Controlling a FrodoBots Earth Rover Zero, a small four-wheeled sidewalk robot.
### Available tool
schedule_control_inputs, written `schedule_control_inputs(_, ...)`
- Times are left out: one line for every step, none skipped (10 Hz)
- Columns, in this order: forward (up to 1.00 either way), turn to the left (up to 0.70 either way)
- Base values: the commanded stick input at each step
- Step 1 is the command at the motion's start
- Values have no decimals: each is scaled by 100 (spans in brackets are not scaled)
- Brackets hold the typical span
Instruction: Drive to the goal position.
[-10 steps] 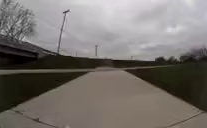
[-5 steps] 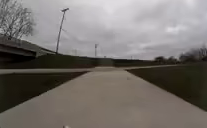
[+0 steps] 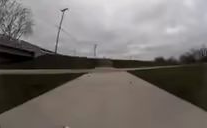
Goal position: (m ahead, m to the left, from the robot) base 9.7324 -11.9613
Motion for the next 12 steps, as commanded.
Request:
schedule_control_inputs(100, 0)
schedule_control_inputs(100, 0)
schedule_control_inputs(100, 0)
schedule_control_inputs(100, 0)
schedule_control_inputs(100, 0)
schedule_control_inputs(100, 0)
schedule_control_inputs(100, 0)
schedule_control_inputs(100, 0)
schedule_control_inputs(100, 0)
schedule_control_inputs(100, 0)
schedule_control_inputs(100, 0)
schedule_control_inputs(100, 0)
